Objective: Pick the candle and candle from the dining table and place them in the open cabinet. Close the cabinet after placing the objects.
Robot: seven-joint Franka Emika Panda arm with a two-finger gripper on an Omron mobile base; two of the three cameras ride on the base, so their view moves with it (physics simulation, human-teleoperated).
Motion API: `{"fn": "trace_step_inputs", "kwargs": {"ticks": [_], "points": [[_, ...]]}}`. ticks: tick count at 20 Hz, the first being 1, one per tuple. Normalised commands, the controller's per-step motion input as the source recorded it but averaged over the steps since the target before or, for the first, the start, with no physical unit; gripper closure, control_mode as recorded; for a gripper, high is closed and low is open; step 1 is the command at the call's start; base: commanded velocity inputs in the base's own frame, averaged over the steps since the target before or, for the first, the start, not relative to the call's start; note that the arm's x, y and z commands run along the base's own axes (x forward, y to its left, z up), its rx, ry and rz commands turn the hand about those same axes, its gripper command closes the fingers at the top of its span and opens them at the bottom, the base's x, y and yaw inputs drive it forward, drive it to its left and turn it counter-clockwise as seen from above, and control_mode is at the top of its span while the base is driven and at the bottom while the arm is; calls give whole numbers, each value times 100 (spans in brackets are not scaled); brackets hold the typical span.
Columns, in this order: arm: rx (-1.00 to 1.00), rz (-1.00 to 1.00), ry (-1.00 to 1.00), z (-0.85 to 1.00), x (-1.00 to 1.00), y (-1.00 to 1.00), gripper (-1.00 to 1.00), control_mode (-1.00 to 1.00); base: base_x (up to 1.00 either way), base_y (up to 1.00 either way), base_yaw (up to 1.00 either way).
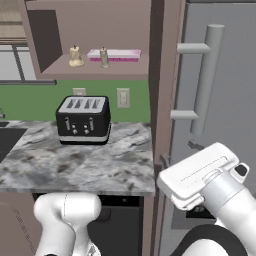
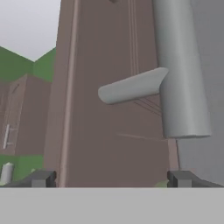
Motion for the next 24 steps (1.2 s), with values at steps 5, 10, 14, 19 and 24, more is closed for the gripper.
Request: {"fn": "trace_step_inputs", "kwargs": {"ticks": [5,10,14,19,24], "points": [[-6,0,-10,0,24,70,-100,-100,0,0,0],[-1,0,-2,0,24,45,-100,-100,0,0,0],[-8,0,-1,0,30,78,-100,-100,0,0,0],[-6,0,-1,0,28,73,-100,-100,0,0,0],[-2,0,0,0,31,55,-100,-100,0,0,0]]}}
